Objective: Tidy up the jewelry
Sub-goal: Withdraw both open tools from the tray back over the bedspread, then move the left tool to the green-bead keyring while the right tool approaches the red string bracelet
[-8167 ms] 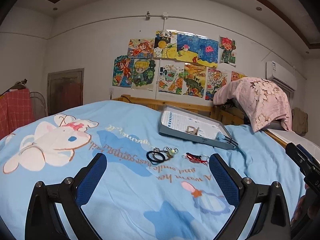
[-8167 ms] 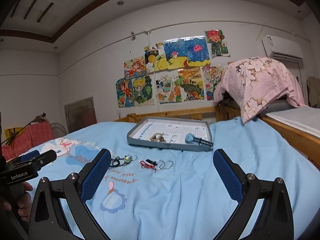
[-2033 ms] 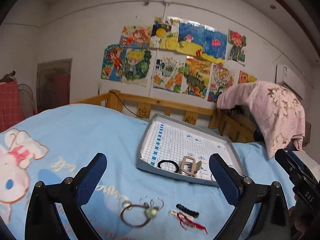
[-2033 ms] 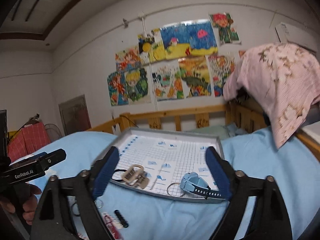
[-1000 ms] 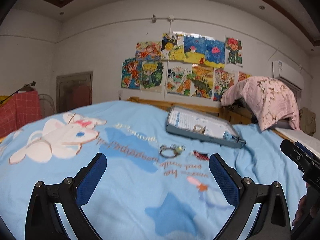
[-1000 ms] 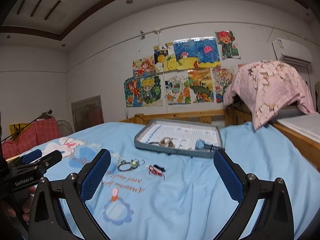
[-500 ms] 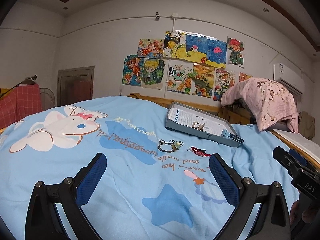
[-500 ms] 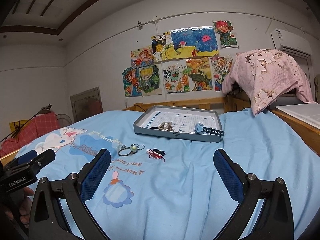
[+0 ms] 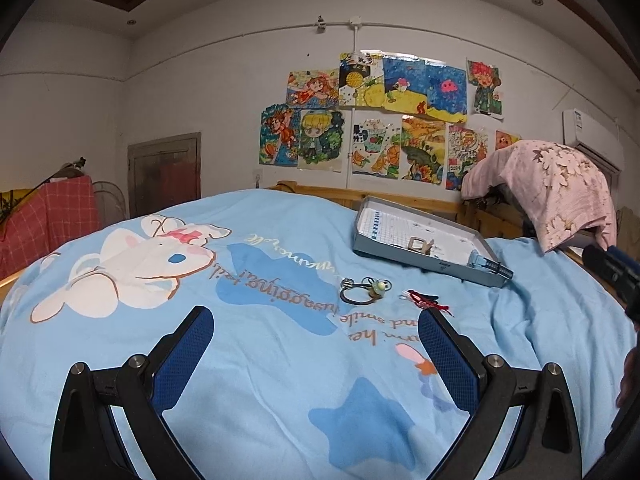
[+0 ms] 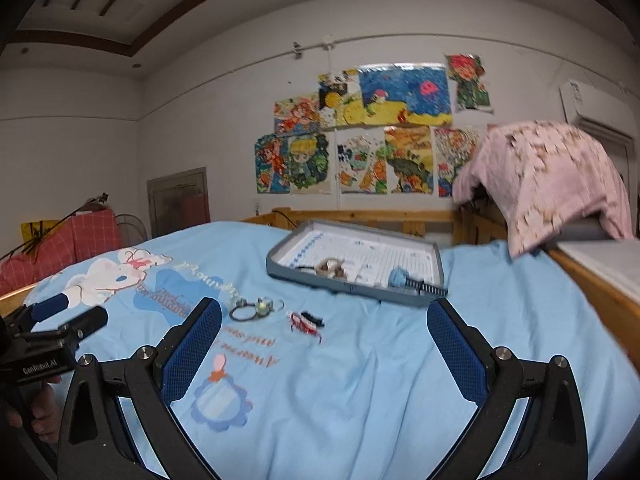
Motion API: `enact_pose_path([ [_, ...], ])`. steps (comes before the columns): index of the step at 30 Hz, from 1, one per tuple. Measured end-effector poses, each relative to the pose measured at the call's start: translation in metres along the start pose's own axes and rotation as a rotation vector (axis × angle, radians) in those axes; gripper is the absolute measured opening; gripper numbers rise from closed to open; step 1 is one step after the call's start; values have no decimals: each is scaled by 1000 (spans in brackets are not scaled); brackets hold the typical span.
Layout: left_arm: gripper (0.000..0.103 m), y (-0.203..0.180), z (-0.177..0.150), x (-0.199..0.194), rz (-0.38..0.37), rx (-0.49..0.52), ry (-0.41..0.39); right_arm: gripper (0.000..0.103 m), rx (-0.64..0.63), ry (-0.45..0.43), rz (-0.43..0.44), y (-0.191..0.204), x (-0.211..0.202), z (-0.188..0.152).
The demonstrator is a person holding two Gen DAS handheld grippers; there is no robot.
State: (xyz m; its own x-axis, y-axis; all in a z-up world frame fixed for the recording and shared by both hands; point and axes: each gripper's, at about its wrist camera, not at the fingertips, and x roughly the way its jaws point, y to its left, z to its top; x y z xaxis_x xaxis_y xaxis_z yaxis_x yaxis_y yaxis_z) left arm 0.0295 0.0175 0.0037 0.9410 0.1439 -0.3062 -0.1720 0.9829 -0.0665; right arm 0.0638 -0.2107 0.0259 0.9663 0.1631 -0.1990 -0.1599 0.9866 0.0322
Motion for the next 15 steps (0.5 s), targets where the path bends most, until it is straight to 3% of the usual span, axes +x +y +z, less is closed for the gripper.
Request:
enact_pose_path([
  [8,103,5,22,44,1,-57,55,101,-40,-47,-24,-12,31,34],
  [15,103,-3,46,88,-10,-71,47,101,5,-78,-39,-17,70,50],
])
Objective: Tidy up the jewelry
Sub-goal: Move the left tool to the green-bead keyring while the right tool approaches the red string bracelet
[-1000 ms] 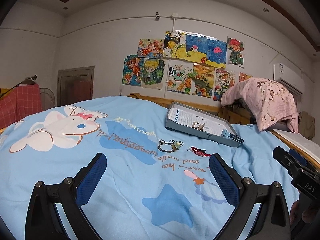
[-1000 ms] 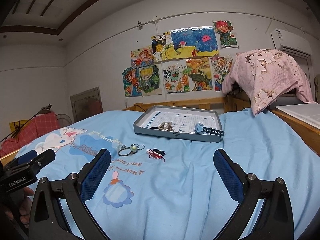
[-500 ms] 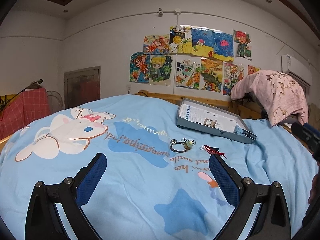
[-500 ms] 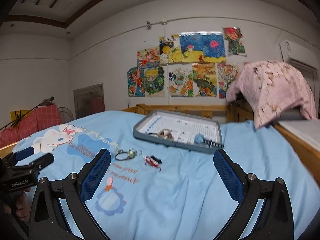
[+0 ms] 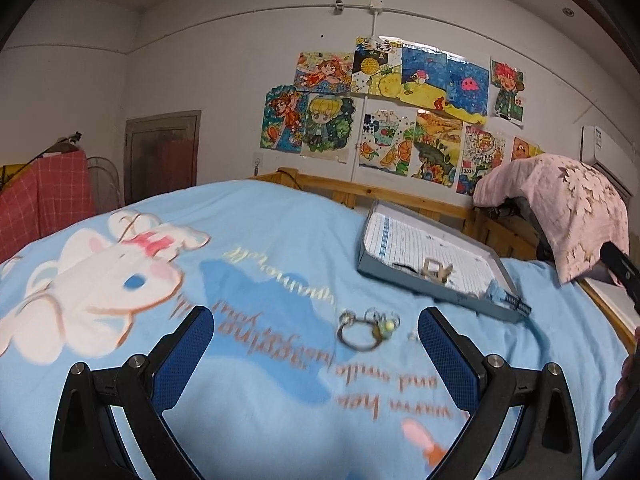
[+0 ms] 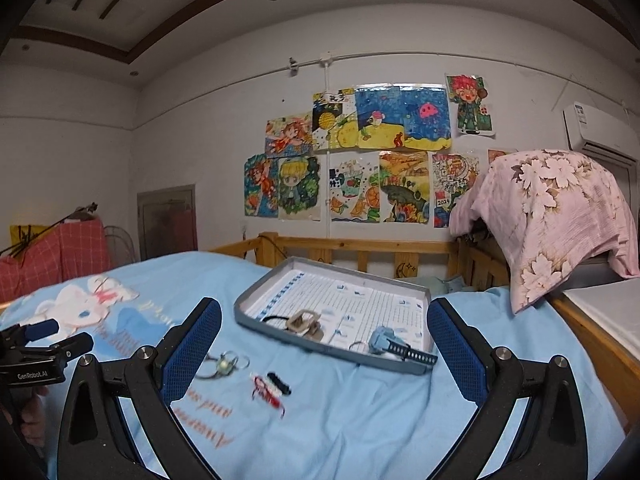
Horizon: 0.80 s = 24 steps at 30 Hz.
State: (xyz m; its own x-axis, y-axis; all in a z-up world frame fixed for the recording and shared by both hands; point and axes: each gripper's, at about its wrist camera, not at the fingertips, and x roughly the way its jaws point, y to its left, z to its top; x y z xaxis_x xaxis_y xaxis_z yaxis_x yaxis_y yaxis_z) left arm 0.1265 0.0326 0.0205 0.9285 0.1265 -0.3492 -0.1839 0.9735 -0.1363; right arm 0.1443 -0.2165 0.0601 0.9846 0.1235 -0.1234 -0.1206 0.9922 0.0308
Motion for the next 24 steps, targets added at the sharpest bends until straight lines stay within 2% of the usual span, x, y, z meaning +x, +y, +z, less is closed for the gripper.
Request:
enact_pose_path([
  [3,103,-8,10,29,-4,-2,-1,101,8,-21,-10,-1,18,-2],
  [7,103,-18,16,61,-10,5,0,101,30,-3,3,-3,50,-12],
  [13,103,-29,6,108,-61,55,57,101,70,67,20,-9,93,-43],
  [17,102,-32,-11,122,-101,86,99,101,99,140,56,-10,115,-69],
  [20,94,-31,-22,129,-132,94,128,100,88,183,91,-5,124,-83],
  [22,87,-26,-27,134,-153,77,154,95,63,207,113,2,128,-91],
  [24,75,-22,-31,139,-171,59,185,78,42,229,132,7,130,-96],
])
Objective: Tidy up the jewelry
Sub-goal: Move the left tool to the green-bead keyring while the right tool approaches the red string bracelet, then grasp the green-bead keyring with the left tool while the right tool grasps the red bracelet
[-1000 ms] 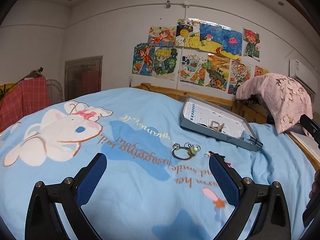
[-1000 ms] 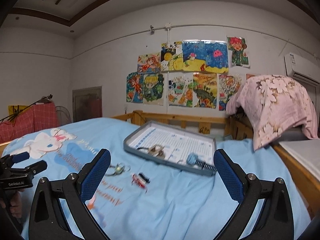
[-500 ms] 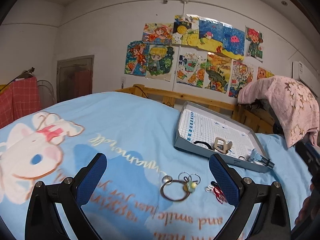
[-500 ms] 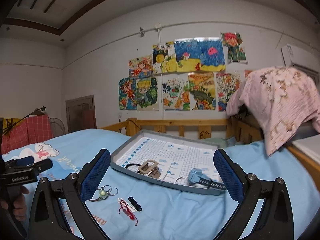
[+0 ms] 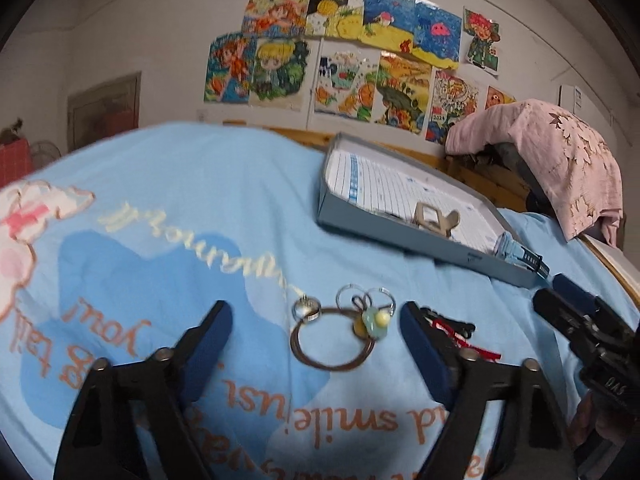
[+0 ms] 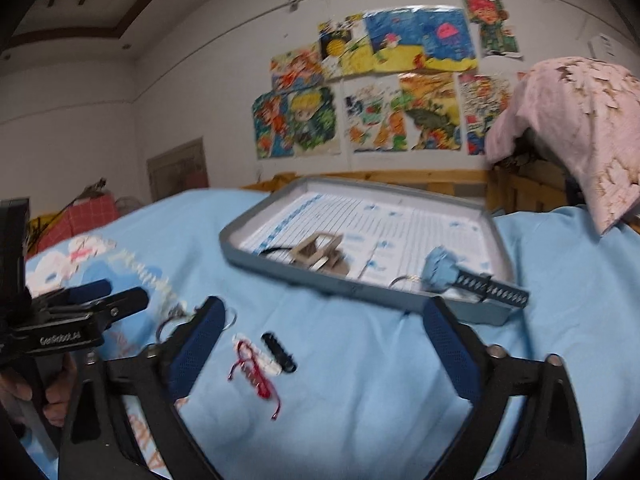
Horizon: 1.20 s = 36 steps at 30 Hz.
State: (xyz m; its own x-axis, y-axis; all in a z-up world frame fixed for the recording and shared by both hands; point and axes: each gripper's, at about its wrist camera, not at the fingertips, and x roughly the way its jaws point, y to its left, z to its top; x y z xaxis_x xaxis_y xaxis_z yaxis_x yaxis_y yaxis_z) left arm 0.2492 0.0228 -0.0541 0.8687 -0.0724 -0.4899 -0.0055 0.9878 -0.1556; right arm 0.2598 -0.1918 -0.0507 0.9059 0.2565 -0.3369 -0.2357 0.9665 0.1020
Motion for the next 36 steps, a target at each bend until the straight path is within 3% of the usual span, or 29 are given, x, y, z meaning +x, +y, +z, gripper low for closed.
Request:
enact_pose_path([
  [5,50,8,-9,16,-47,-36,82,58,-58,65,46,13,8,-11],
  [8,41,6,-13,21,-64,-28,104,49,-83,92,63,18,10,-14],
  [11,40,2,-15,22,-85,-8,113,43,-97,122,80,22,12,-19],
  [32,40,-17,-27,55,-49,121,266,42,-70,250,106,21,28,-28],
  [34,37,-18,-28,54,-48,126,265,35,-67,267,113,22,31,-30],
  [36,25,-18,-29,54,-51,130,266,33,-67,283,119,22,34,-31],
])
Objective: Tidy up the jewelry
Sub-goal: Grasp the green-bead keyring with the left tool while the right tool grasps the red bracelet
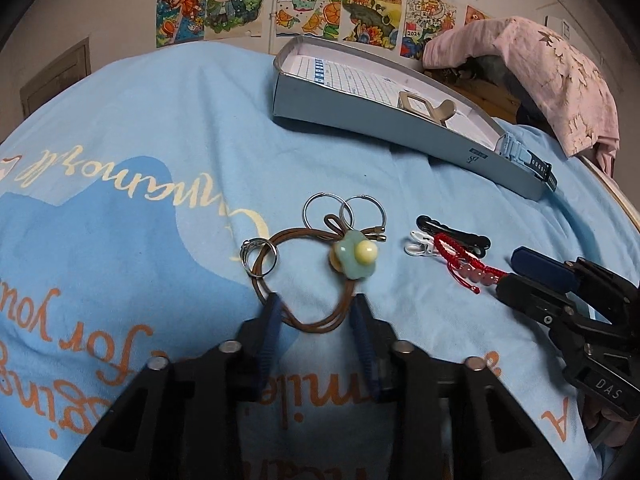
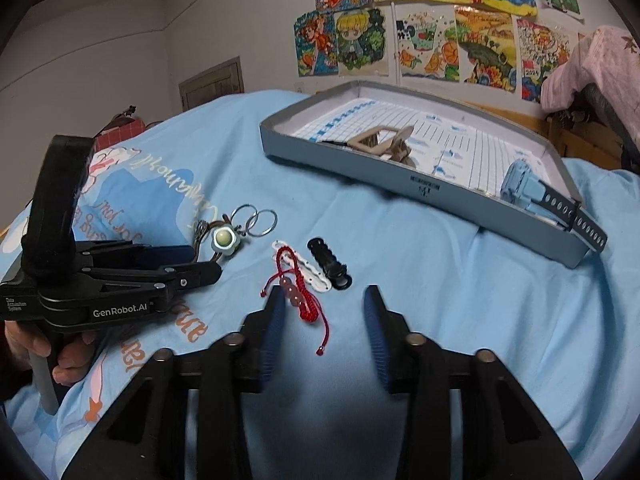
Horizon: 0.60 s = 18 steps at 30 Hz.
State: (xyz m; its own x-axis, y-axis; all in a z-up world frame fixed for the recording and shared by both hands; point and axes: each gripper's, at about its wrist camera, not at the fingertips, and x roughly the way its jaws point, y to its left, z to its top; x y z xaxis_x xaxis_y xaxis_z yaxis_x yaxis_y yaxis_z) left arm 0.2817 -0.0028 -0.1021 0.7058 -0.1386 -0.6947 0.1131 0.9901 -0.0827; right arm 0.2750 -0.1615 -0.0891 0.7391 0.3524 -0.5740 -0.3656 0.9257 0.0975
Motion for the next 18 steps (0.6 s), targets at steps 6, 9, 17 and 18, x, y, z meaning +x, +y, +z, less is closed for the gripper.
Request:
enact_pose_path([
  [6,6,-4,-3,-3,-10,25,-10,31,-9,21,20,3,5,-1],
  [9,5,0,-6,-9,-31,9,-38,19,-16,35,21,5,8,-1],
  [17,4,-1,-10,-32,-66,10,-135,6,-39,18,25,9,3,0],
  [18,4,-1,-10,-38,-65,8,-156,6,-41,3,18,10,0,0],
])
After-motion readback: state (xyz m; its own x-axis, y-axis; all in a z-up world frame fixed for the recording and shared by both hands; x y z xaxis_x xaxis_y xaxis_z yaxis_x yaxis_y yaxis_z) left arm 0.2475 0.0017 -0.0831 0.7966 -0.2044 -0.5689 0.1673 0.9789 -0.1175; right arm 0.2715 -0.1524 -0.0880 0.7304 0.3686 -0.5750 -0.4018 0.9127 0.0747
